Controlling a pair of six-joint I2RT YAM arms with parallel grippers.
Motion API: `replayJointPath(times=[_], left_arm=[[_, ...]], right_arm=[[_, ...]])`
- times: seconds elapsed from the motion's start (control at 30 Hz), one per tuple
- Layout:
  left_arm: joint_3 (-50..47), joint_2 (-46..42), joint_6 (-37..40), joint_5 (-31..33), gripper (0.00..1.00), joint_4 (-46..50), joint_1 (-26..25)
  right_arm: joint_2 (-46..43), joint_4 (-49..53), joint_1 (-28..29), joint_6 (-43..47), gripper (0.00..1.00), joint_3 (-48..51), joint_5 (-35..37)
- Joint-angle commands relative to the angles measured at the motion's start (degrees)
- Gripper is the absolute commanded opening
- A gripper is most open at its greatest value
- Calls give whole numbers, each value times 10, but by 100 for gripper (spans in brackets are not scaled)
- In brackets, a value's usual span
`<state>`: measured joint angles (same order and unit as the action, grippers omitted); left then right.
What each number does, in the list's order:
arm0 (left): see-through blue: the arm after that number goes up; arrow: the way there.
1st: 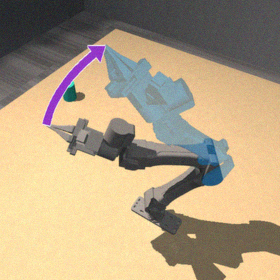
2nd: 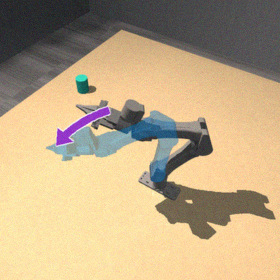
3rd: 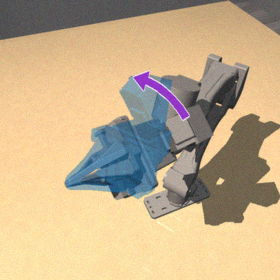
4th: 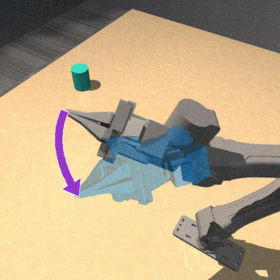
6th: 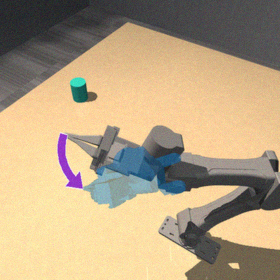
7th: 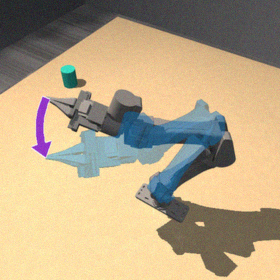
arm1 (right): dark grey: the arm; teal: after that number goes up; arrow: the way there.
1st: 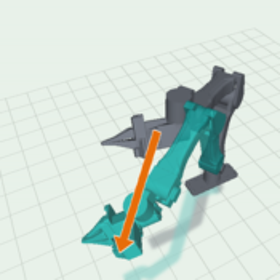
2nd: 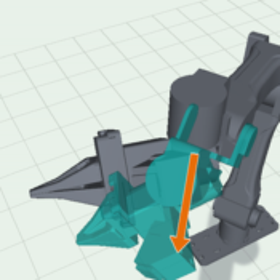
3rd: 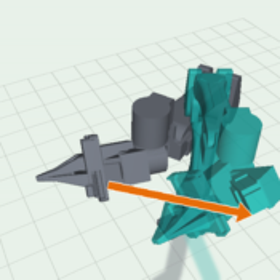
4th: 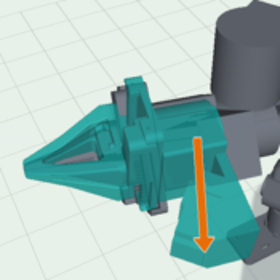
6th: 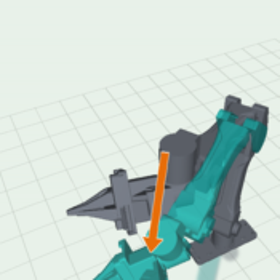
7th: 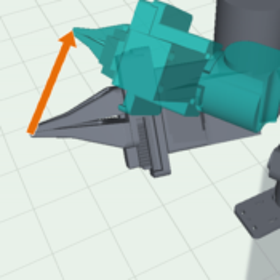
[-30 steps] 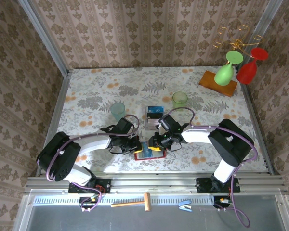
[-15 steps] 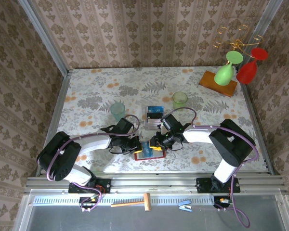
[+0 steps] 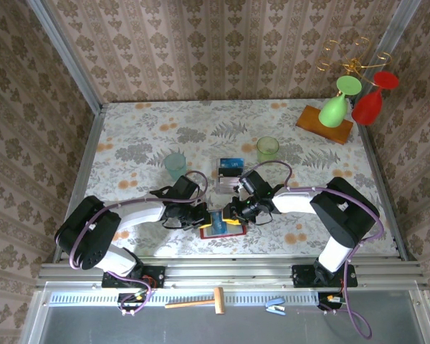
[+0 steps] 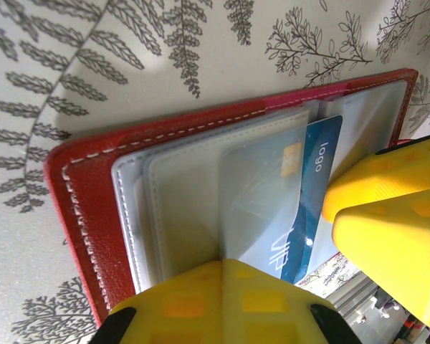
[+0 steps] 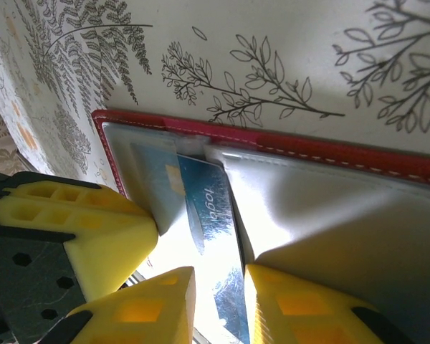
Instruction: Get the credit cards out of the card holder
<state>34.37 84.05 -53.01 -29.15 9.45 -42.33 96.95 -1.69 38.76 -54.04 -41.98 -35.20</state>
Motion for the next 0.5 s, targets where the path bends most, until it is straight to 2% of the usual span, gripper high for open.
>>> replayJointPath(times=[0.0,0.47], left_arm=[[-8,14,10,8,4,34,2],[-8,11,8,9,4,37,2]], right_arm=[[12,-13,-2,-4,27,8,-18],[23,6,-1,9,28,4,-6]])
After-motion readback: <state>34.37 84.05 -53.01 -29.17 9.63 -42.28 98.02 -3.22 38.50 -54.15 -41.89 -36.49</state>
